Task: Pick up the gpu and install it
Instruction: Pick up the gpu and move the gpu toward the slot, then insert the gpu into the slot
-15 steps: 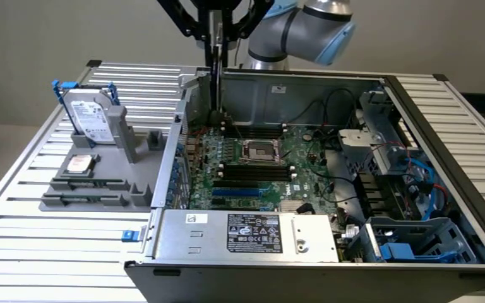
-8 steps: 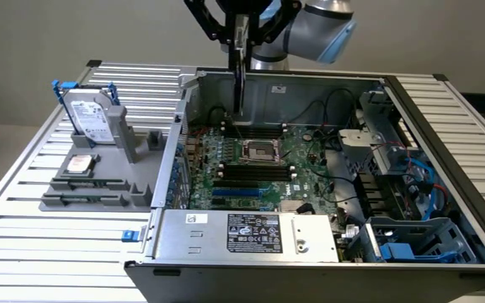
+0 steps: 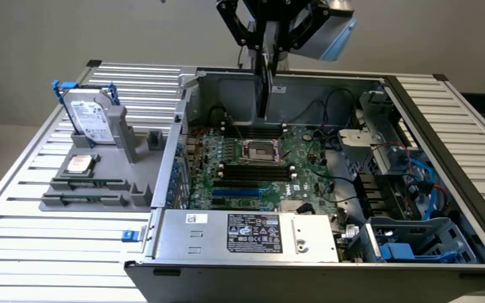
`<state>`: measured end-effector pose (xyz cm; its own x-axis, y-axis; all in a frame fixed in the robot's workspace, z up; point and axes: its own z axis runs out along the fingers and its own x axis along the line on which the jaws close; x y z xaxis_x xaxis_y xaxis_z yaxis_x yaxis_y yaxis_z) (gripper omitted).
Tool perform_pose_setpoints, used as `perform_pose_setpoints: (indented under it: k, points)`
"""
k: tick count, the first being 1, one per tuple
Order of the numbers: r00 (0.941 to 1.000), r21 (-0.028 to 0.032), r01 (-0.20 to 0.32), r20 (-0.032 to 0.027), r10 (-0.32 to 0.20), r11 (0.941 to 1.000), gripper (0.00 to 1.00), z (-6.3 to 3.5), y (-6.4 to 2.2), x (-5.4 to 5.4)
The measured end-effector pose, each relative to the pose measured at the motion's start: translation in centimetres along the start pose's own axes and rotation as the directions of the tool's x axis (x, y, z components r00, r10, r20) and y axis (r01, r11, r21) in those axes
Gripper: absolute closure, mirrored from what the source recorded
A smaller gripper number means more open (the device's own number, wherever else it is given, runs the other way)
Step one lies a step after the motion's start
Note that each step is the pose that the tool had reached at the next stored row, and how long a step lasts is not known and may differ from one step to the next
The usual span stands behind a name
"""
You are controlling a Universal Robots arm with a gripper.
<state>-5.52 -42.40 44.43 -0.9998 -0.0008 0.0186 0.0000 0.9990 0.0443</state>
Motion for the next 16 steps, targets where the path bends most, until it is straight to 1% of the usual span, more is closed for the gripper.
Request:
perform_pose_setpoints:
  k: [1,2,4,16]
  points:
    - [1.0,0.0005,0.0,-0.0003,0.0,1.0,0.74,0.12,-0.01,-0.31]
    - [1.0,0.0005,0.0,-0.0004,0.0,1.0,0.74,0.29,-0.02,-0.37]
    - [1.0,0.0006,0.0,-0.0012,0.0,1.0,0.74,0.34,-0.02,-0.37]
    - [1.0,0.0006,0.0,-0.0013,0.0,1.0,0.74,0.34,-0.02,-0.38]
